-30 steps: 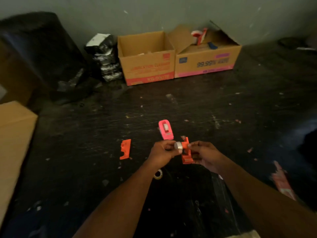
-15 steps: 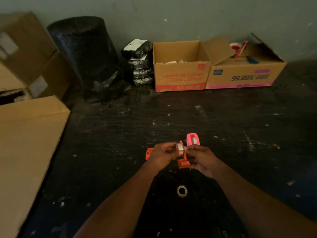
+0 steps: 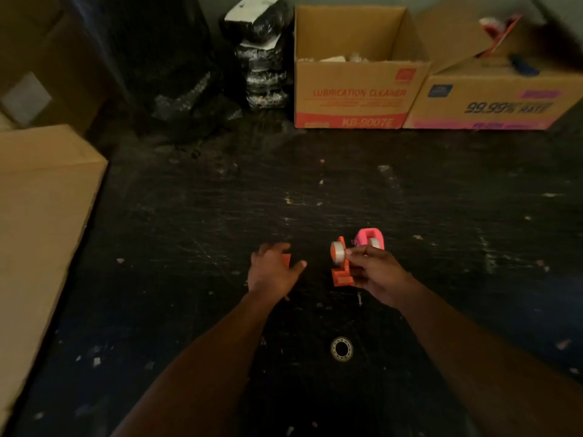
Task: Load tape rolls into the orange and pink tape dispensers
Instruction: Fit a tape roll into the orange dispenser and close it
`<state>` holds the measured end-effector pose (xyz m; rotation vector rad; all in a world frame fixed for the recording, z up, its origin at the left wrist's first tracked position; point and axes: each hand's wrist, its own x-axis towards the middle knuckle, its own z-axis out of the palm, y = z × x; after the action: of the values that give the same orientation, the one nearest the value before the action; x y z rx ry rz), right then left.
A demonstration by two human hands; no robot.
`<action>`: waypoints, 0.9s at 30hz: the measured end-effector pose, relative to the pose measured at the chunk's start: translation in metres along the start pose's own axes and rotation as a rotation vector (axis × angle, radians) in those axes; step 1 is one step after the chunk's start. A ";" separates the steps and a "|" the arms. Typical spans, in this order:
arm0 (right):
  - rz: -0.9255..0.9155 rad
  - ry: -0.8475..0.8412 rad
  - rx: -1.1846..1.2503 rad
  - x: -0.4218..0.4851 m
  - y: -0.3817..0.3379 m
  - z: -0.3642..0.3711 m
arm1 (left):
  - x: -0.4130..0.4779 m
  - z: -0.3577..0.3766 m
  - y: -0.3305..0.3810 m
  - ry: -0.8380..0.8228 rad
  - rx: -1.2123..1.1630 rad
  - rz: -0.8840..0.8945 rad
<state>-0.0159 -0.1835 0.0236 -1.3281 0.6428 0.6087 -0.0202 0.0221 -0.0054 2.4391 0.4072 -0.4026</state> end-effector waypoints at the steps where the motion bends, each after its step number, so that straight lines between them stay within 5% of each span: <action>1: 0.013 0.009 -0.007 0.003 0.002 0.000 | -0.001 0.000 -0.008 -0.008 0.105 -0.011; 20: 0.042 0.007 -0.078 -0.013 0.017 0.000 | -0.014 0.017 -0.031 -0.011 0.008 -0.133; 27: 0.025 -0.012 -0.074 -0.019 0.018 0.002 | -0.022 0.014 -0.012 0.020 -0.314 -0.078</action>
<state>-0.0420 -0.1792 0.0256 -1.3857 0.6329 0.6653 -0.0475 0.0185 -0.0145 2.1290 0.5337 -0.3209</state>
